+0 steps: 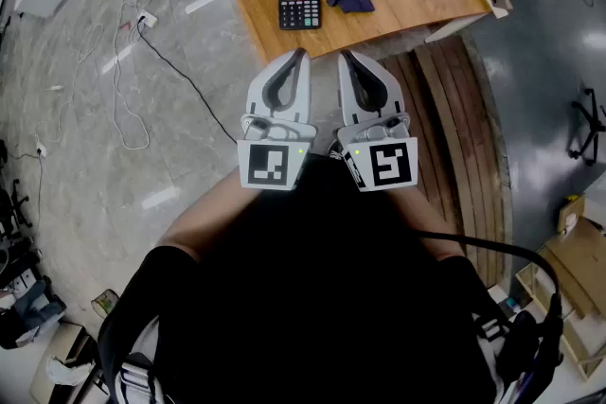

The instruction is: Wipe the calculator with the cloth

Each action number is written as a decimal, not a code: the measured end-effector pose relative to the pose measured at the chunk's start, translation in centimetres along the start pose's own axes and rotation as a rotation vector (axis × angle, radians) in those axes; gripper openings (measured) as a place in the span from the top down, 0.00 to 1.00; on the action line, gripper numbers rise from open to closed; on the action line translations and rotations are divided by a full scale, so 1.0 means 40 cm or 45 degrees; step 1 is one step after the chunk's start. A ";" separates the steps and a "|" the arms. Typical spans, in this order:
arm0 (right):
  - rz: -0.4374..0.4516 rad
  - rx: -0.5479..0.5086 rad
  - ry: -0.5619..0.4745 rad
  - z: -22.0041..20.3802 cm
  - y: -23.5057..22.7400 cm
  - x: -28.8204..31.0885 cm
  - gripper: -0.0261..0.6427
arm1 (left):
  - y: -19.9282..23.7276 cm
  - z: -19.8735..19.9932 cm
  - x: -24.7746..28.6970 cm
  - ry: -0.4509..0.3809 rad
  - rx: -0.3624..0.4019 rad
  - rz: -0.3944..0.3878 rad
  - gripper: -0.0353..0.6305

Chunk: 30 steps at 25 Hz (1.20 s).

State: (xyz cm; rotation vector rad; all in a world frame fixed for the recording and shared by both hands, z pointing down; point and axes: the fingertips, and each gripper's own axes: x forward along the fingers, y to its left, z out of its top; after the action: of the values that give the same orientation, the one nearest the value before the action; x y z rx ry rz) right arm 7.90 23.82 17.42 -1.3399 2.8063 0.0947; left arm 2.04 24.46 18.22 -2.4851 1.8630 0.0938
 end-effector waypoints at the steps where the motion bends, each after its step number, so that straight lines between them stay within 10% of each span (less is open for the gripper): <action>1: 0.001 0.002 0.001 -0.002 0.002 0.004 0.94 | 0.005 -0.002 0.000 0.004 -0.001 0.004 0.94; 30: 0.089 0.137 -0.064 0.014 -0.120 -0.128 0.94 | -0.131 0.011 -0.020 0.038 0.086 0.169 0.94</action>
State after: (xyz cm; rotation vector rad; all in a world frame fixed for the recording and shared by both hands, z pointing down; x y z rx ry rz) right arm 14.83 24.81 16.92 -1.1999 2.7732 -0.0209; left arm 6.84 26.74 17.78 -2.3305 2.0064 -0.0030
